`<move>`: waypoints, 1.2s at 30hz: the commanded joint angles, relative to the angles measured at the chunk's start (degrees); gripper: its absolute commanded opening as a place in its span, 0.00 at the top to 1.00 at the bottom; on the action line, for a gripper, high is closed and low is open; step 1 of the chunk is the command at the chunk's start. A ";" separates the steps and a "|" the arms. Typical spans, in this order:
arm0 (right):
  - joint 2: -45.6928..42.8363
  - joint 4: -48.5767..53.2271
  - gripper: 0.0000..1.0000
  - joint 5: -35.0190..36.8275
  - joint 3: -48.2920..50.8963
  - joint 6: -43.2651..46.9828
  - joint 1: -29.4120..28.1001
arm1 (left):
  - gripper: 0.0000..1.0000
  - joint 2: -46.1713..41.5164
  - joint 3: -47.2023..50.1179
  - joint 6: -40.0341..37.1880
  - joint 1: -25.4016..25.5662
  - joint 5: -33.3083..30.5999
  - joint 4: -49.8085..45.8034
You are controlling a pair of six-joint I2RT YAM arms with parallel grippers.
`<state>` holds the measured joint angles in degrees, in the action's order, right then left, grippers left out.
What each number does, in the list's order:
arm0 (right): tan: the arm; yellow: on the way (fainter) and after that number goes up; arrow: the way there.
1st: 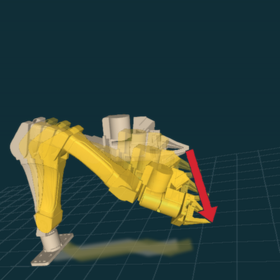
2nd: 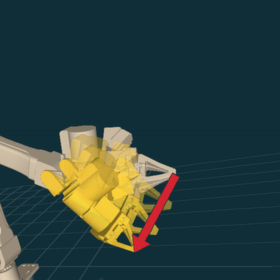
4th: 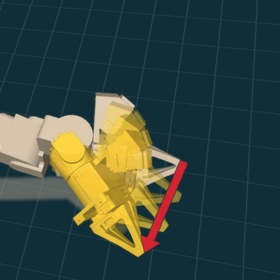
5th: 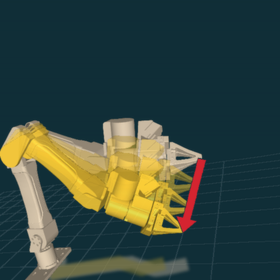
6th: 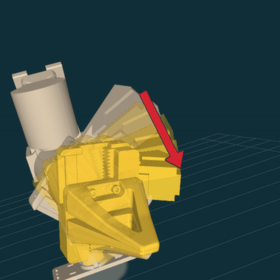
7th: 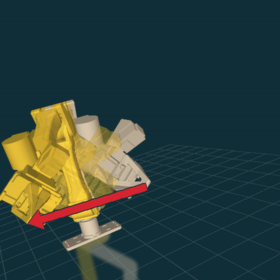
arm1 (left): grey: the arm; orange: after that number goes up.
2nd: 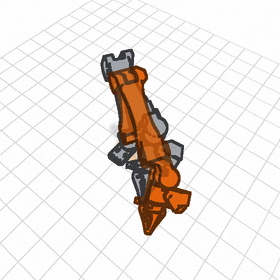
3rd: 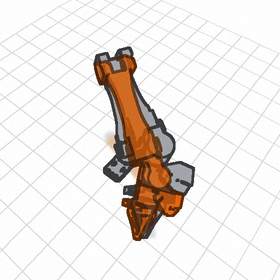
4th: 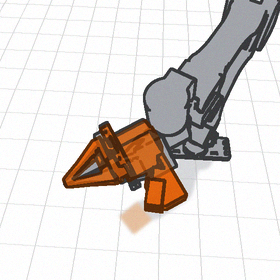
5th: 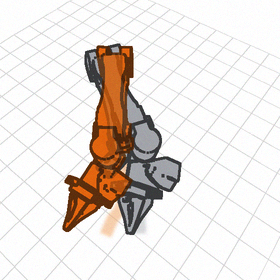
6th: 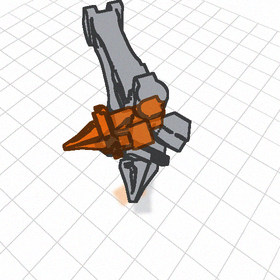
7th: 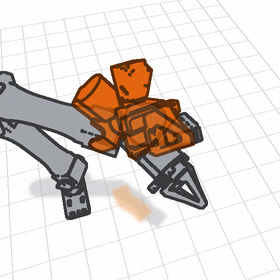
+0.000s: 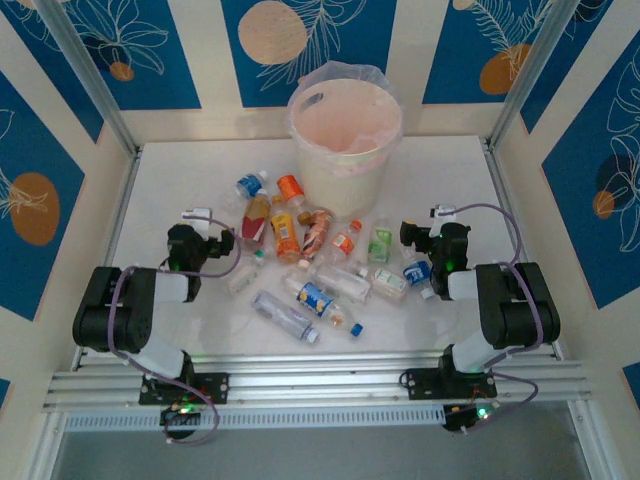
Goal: Put the plastic bottles in the bin
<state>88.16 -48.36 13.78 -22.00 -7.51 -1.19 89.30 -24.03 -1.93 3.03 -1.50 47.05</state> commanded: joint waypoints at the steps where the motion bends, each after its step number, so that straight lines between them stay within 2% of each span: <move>1: -0.80 -0.77 0.01 1.42 -0.50 -0.04 -0.52 | 0.01 -1.38 0.43 -0.78 0.22 1.32 -0.46; 18: -1.63 0.06 0.01 1.20 -0.54 -1.00 0.27 | 0.00 -1.63 0.75 -0.53 0.22 0.82 0.20; 20: -2.93 1.96 0.01 0.65 -0.81 -1.80 0.83 | 0.00 -3.67 0.23 0.88 0.10 -2.16 -2.36; 27: -3.55 2.84 0.01 -0.54 -1.24 -1.36 1.07 | 0.01 -14.27 0.44 1.20 0.05 -3.60 -10.09; 31: -10.00 22.14 0.01 3.52 -9.00 -3.95 1.90 | 0.00 -21.99 -0.85 1.72 0.05 -4.85 -17.45; 36: -16.17 38.50 0.01 6.48 -16.19 -6.44 3.00 | 0.01 -29.69 -4.35 4.79 0.14 -3.60 -29.09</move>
<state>75.07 -23.18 17.19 -34.46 -11.14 1.39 62.59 -25.34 0.58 3.03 -5.28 26.98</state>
